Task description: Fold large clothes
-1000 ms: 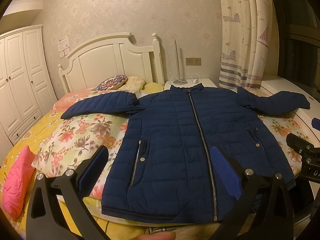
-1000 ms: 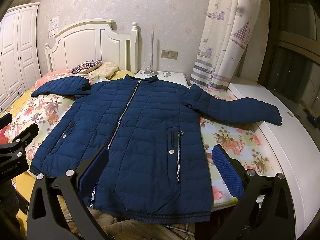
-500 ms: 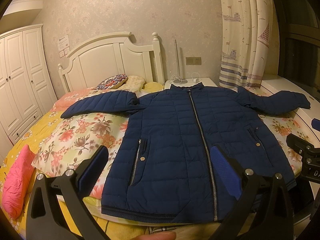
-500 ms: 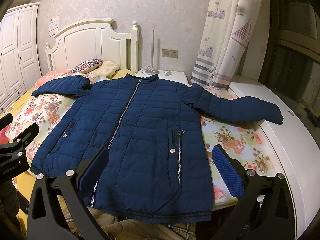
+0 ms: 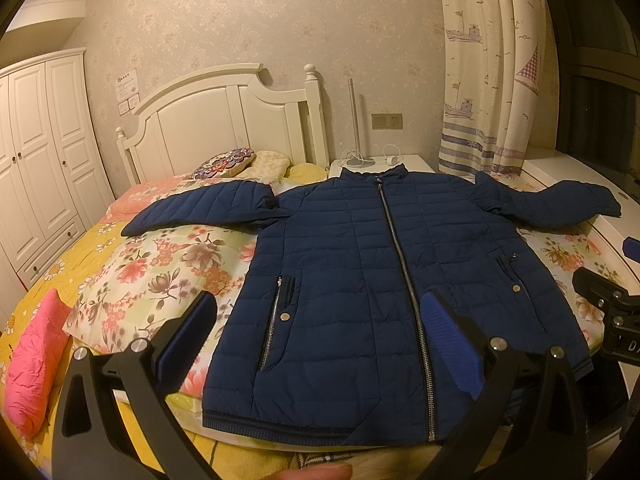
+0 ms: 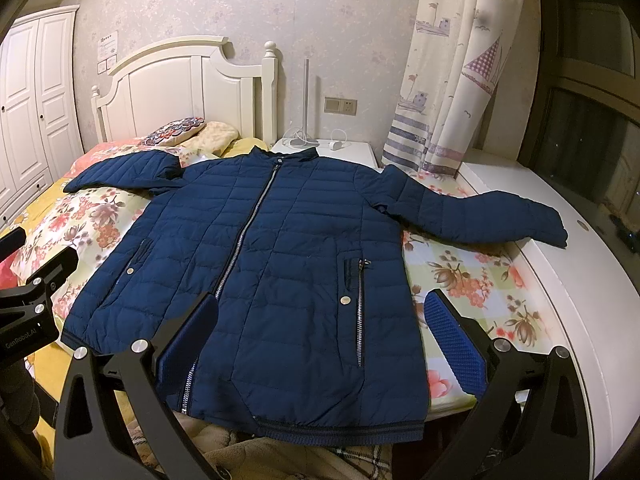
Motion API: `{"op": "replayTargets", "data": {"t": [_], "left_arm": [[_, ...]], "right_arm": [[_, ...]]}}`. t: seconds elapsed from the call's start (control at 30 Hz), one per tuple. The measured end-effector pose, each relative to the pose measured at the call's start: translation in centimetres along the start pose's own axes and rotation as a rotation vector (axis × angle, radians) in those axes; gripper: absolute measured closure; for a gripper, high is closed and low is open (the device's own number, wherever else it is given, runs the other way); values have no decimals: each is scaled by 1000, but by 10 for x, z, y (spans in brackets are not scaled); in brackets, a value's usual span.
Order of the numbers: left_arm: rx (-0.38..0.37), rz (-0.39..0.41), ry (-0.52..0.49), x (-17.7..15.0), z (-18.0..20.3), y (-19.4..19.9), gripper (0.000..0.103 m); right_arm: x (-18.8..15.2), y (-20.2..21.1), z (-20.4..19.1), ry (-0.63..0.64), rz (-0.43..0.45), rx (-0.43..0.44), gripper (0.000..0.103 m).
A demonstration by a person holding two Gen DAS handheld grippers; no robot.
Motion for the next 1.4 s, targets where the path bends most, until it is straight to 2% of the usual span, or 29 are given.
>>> {"op": "replayTargets", "data": {"t": [0.37,0.53,0.67,0.87,0.97,1.07,1.23,1.37,1.4], "left_arm": [[-3,-15,-10,-14,2,0,2],[-15,-33,-28,-18,9,-15,2],[-47,-89,-46,-26,22,-60,2],[-114,-268,-67,-44,38,-175,2],[-94,-321,-97,-45,44,-234,2],[-72,-342,-79,-40,42,-284,2],[-44,-393,-30,-43,35,-338,2],[-89,-432,68,-54,24,-357,2],[-99,-426,87,-56,23,-357,2]], "right_arm": [[-8,-4,-1,-14,-12,8,4],[-7,-24,26,-89,-28,45,4],[-22,-59,70,-237,-89,47,4],[-48,-121,167,-482,-157,-78,4],[-59,-158,223,-595,-153,-172,4],[-60,-195,264,-675,-148,-230,7],[-46,-250,309,-679,-106,-361,9],[-46,-270,346,-788,-75,-478,11],[-44,-272,351,-791,-65,-498,17]]}}
Point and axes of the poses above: each gripper's, at about its wrist camera, not at the fingertips, and y roughly against the way its jaws point, z to its right, x to its top, the point moved 3 cm from there along -y, roughly the way its jaws point, and after that the axes turned 14 degrees about z, right-handed, at the moved point
